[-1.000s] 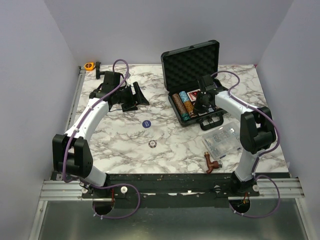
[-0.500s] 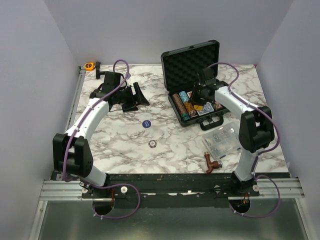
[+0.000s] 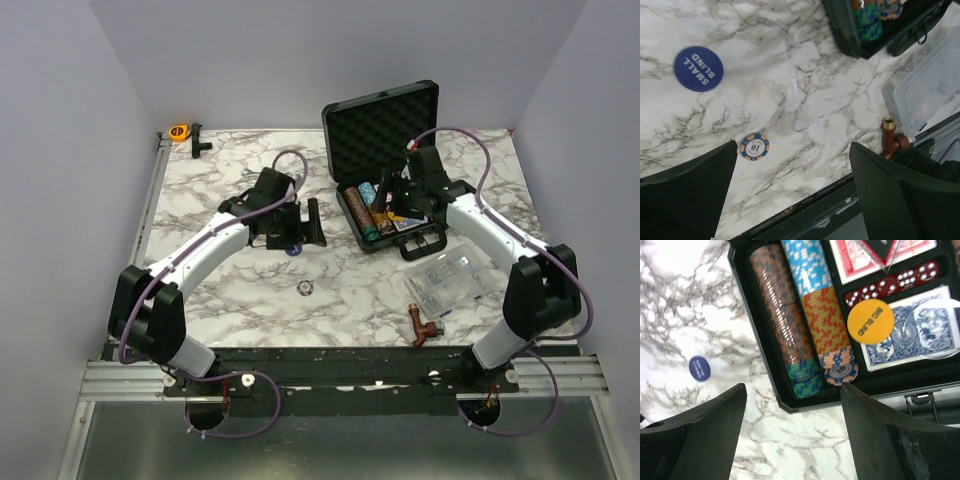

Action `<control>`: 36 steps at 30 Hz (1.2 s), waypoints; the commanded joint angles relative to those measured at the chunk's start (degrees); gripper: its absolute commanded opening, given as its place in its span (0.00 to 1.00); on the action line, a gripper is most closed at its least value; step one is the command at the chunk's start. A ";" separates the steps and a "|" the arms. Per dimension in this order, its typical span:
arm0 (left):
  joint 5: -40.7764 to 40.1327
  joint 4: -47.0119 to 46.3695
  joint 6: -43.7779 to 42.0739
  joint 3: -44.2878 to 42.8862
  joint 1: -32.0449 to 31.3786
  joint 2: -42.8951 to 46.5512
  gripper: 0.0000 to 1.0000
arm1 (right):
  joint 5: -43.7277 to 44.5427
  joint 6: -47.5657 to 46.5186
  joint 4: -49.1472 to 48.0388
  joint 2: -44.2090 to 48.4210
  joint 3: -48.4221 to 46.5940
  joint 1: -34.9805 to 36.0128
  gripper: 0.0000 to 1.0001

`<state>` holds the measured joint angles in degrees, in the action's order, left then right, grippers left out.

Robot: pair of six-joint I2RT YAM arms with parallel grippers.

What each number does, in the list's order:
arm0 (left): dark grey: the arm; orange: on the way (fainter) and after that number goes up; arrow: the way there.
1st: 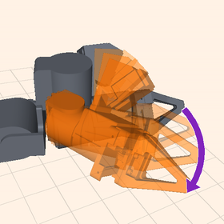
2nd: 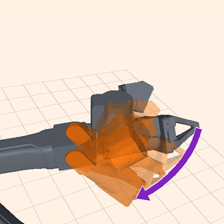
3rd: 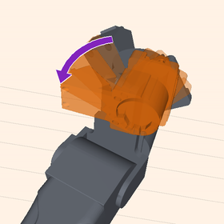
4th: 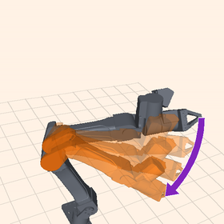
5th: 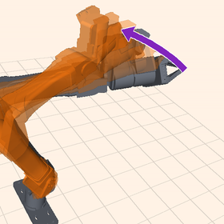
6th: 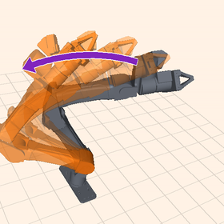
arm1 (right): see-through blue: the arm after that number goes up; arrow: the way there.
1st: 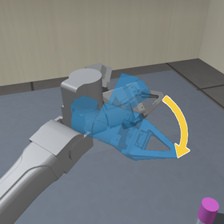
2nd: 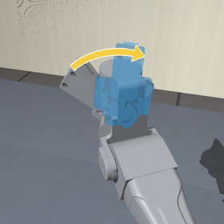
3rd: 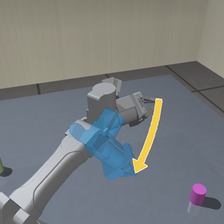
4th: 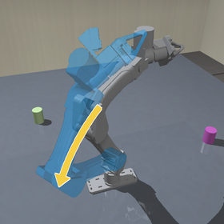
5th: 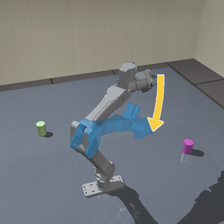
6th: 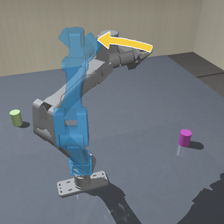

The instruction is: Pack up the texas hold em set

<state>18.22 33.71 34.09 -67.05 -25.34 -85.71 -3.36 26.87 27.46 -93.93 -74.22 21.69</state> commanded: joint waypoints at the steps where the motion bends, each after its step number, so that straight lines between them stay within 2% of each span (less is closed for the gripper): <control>1: -9.50 3.61 -0.25 3.12 -6.39 -0.50 0.94 | -3.88 -2.80 -5.88 5.11 7.18 0.42 0.80; 6: -12.39 8.65 -2.84 0.84 -11.74 -6.26 0.93 | -4.80 -3.59 -9.25 11.82 14.76 0.46 0.80; 9: -10.91 12.07 -5.72 -2.01 -12.79 -9.77 0.93 | -4.99 -2.88 -10.35 16.24 18.44 0.45 0.81; 19: -14.00 22.32 -10.24 -10.44 -15.32 -21.19 0.77 | -6.57 -0.09 -12.00 27.97 27.87 0.37 0.81; 27: -16.92 22.32 -9.35 -10.58 -16.05 -24.67 0.77 | -6.55 -0.28 -11.42 30.23 30.31 0.45 0.81; 36: -17.72 21.09 -8.51 -10.80 -16.67 -27.90 0.69 | -7.32 0.07 -12.33 29.45 30.62 0.45 0.81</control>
<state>2.13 55.02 25.10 -76.88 -41.43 -111.90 -9.10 26.55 16.64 -64.55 -44.53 22.02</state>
